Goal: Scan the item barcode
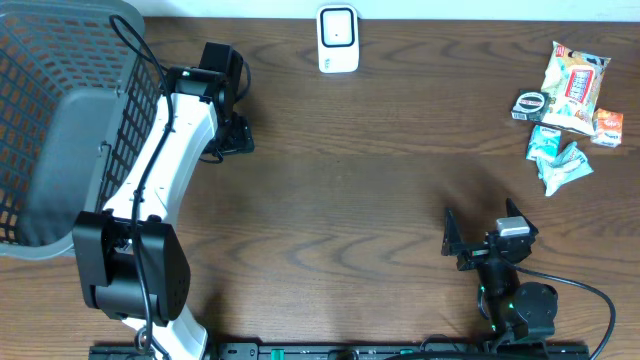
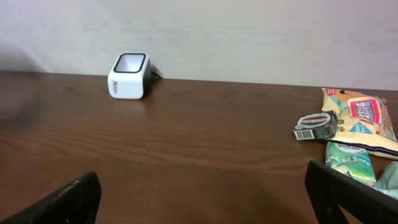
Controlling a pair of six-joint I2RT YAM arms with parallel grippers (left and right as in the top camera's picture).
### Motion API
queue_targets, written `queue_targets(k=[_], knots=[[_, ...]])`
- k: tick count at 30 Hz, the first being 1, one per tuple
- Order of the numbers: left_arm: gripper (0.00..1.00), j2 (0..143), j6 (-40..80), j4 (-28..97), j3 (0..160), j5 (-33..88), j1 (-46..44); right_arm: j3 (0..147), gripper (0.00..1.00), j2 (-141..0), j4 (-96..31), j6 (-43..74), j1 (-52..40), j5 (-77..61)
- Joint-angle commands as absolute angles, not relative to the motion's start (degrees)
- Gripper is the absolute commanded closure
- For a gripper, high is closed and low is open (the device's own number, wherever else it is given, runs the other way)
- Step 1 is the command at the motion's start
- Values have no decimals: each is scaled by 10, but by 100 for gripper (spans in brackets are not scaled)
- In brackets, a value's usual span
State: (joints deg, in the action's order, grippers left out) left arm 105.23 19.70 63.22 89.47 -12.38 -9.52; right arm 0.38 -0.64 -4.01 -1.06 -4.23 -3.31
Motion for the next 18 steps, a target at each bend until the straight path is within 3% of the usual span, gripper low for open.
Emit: queue_targets(k=[1,18], knots=[[2,1047,203,636,894,-131,-93,3,1,-3,-47,-7,-37,-20],[2,1047,203,636,894,-131,-93,3,1,-3,-41,-7,-37,-36]])
